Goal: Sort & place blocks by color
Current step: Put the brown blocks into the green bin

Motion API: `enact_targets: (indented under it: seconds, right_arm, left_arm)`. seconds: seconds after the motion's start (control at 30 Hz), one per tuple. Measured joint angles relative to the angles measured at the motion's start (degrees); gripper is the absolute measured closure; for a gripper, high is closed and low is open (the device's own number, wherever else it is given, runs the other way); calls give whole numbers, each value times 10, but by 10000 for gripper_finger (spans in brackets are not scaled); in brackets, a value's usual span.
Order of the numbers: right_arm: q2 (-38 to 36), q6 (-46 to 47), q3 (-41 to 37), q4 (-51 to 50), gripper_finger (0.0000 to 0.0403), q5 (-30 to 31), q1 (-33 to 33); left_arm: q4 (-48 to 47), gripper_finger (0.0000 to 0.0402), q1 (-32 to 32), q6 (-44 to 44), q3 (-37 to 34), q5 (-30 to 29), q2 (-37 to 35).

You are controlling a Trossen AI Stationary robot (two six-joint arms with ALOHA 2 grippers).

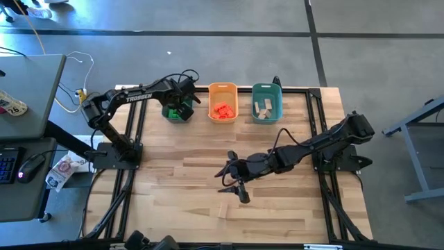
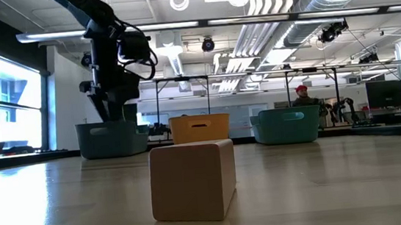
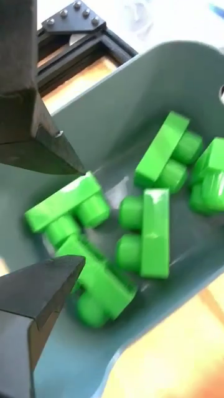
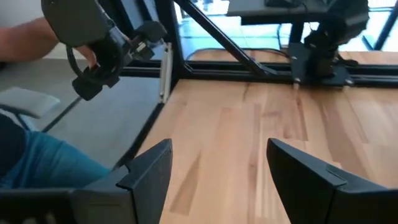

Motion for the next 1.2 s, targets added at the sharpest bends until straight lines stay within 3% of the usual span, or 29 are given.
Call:
enact_targets:
  seconds: [0.23,0.5,0.87,1.2]
  right_arm:
    - [0,0,0,36,155,-15,0]
    - [0,-31,15,38,155,-25,2]
    - [7,-61,92,-95,155,-34,3]
    - [72,-170,175,-238,155,-87,14]
  left_arm:
    - [-42,195,-40,-5,32,30,-41]
    - [-43,195,-135,-39,32,40,-154]
    - [-55,195,-292,-109,32,70,-277]
    - [-56,195,-396,-161,32,78,-317]
